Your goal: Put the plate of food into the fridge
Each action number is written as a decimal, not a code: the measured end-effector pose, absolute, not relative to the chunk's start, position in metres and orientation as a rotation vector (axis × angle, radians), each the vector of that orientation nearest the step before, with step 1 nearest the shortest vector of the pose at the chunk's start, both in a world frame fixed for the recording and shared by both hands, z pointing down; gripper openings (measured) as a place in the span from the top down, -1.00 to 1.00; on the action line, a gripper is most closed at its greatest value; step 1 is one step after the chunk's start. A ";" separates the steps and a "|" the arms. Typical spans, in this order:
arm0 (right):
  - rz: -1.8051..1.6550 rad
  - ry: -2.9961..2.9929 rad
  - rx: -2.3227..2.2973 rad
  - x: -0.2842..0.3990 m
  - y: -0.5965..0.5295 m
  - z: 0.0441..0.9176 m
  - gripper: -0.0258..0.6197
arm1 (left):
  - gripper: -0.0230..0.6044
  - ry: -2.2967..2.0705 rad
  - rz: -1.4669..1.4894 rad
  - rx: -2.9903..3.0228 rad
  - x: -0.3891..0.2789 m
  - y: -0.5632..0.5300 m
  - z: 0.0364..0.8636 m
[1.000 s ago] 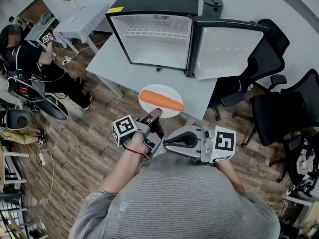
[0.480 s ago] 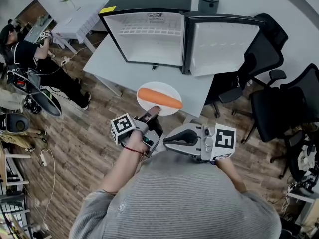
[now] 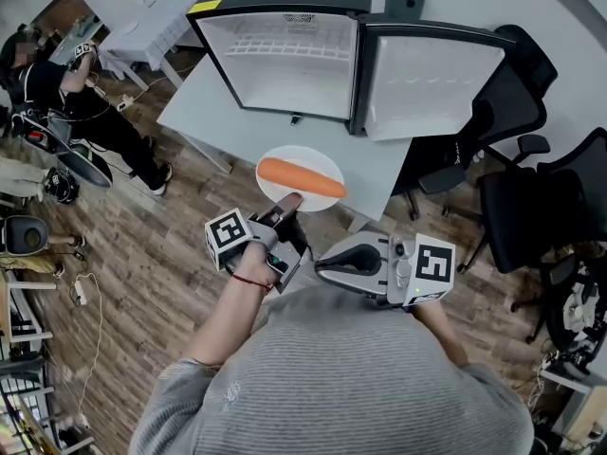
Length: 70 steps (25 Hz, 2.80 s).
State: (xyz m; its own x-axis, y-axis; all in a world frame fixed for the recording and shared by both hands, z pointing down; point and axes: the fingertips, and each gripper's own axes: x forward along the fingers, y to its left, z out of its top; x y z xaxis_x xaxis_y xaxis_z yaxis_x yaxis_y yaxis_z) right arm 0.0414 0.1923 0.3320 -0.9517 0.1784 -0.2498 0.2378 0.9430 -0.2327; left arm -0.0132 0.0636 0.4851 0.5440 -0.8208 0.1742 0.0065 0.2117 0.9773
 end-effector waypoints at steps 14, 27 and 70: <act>-0.384 2.872 0.313 -0.036 0.094 0.320 0.87 | 0.83 -0.792 -0.638 1.252 -0.075 -0.027 0.485; -0.386 2.874 0.144 -0.091 0.018 0.326 0.87 | 0.83 -0.725 -0.626 1.243 -0.128 -0.111 0.472; -0.424 2.878 0.151 -0.061 -0.073 0.322 0.87 | 0.83 -0.797 -0.603 1.256 -0.109 -0.239 0.477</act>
State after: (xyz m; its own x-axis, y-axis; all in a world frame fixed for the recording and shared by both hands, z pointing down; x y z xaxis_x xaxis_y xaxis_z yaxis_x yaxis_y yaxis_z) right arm -0.0607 -0.0727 0.3221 -0.9686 0.0683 -0.2390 0.1344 0.9527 -0.2724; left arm -0.1093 -0.2395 0.4766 0.5987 -0.7776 0.1922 -0.0265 0.2206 0.9750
